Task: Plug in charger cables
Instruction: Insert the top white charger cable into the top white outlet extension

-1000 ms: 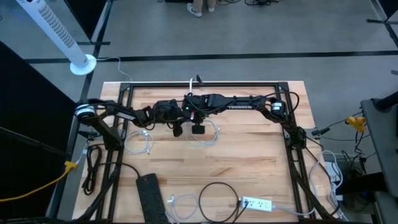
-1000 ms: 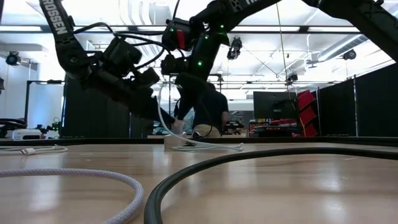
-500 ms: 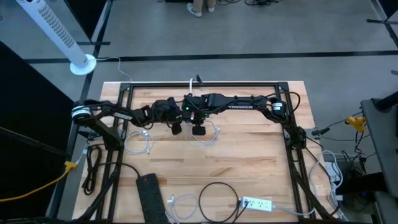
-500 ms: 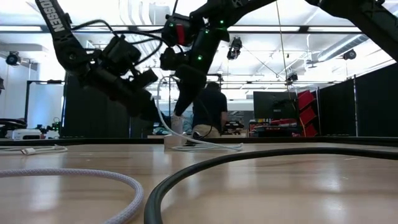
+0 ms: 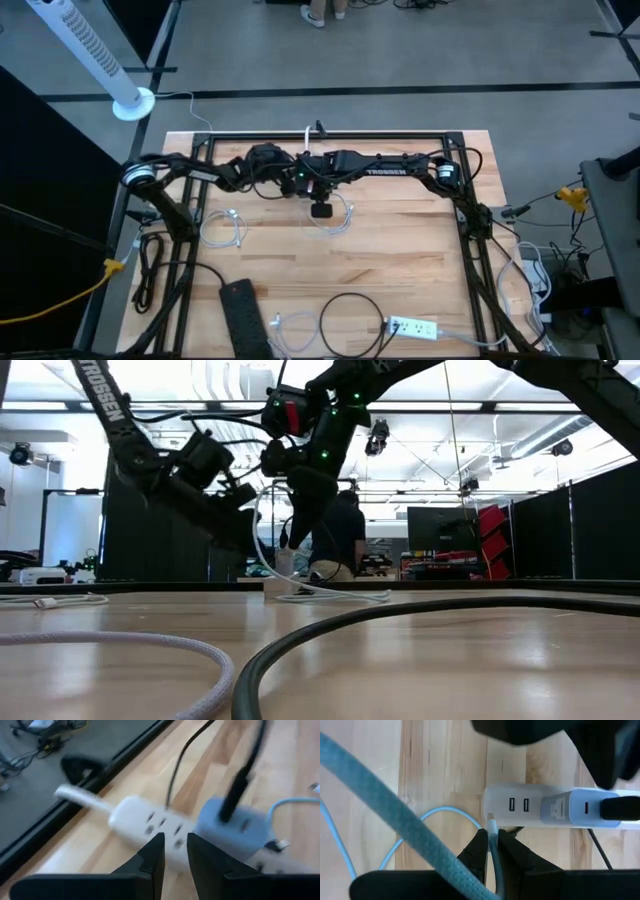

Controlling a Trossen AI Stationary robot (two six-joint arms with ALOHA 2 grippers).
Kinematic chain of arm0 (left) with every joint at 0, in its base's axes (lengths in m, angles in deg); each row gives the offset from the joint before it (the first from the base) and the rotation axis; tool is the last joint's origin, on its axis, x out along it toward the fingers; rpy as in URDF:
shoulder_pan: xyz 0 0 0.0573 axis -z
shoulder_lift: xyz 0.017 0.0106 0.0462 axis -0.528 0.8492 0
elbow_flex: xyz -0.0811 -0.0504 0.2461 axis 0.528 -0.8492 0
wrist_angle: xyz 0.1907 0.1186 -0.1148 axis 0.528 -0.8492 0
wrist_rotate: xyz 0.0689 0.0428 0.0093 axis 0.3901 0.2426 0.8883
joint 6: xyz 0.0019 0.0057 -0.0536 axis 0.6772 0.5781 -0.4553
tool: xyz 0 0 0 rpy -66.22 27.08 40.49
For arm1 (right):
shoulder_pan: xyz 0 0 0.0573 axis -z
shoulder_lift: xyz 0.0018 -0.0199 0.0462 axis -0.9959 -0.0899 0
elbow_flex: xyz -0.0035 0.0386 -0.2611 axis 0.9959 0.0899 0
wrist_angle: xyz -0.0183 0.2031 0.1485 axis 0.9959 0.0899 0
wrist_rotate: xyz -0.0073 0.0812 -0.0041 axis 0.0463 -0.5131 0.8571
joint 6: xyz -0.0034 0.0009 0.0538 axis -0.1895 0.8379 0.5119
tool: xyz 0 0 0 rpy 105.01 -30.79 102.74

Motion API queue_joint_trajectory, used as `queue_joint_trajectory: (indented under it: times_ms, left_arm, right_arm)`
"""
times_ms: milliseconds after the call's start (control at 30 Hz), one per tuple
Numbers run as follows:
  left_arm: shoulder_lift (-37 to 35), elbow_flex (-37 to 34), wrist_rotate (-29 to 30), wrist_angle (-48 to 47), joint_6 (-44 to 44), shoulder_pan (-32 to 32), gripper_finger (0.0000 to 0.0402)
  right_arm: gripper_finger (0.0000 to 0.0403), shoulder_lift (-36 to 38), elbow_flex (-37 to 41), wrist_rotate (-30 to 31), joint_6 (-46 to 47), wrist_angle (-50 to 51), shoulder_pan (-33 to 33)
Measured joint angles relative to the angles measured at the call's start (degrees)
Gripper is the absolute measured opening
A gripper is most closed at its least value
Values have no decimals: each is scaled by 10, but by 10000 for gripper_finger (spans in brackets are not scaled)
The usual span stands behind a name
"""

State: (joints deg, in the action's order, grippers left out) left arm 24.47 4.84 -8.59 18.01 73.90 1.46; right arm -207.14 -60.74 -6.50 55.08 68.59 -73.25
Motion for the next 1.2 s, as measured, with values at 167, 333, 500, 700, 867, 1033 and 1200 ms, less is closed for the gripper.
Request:
queue_joint_trajectory:
  times_ms: [167,333,500,700,867,1033,1200]
  left_arm:
    - [7,22,16,-57,27,3,71]
    - [13,44,15,-94,50,8,71]
    - [21,63,-11,-115,68,29,71]
    - [23,73,-42,-100,40,44,71]
    - [39,74,-39,-26,0,45,71]
    - [92,95,-57,-19,-18,58,71]
    - [102,100,-25,-71,-9,61,71]
  right_arm:
    - [13,0,0,0,2,20,0]
    - [13,4,0,0,2,22,0]
    - [13,8,0,-1,-1,36,-1]
    - [12,29,0,0,-1,71,-1]
    - [12,59,0,0,5,83,0]
    - [12,84,0,0,22,87,-1]
    - [12,91,0,1,40,107,-2]
